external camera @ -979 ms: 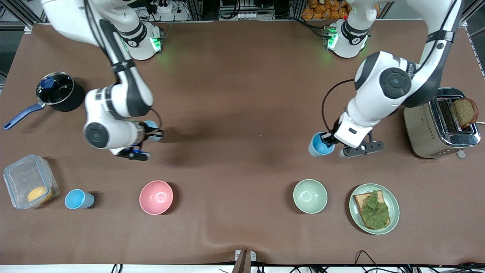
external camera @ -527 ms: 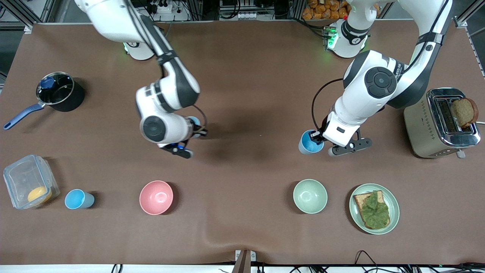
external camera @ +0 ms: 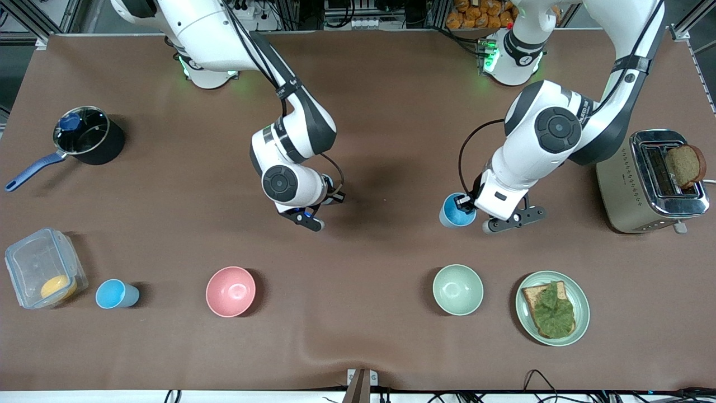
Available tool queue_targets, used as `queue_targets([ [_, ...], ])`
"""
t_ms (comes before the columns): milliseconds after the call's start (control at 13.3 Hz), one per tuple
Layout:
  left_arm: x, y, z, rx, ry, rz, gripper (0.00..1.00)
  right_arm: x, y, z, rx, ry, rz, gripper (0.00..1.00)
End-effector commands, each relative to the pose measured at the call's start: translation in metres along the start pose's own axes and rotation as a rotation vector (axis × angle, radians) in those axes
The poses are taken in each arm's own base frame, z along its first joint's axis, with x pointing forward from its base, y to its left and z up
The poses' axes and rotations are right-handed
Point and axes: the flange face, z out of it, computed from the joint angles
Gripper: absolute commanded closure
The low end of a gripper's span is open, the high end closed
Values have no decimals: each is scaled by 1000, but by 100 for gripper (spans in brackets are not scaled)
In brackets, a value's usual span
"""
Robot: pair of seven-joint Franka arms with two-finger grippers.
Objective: Stack blue cups with both arms
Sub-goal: 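Carry both blue cups toward the table middle with both grippers, then set the right cup down and open the right gripper while the left gripper approaches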
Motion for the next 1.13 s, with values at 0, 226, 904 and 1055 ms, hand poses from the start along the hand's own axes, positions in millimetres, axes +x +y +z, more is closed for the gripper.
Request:
queue_targets([
  [0,-1,8,-7,4,3,-17,100,8,-1,-13,15,5,20,0],
  [226,-5,14,-9,0,4,-9,100,24,8,-59,44,22,33,0],
  [904,-104,179,5,-110,-47,-45,100,141,199,-174,-222,-37,-200,0],
  [1055,-135,221,25,-105,-22,-85,100,165,242,-189,-204,-63,-255,0],
])
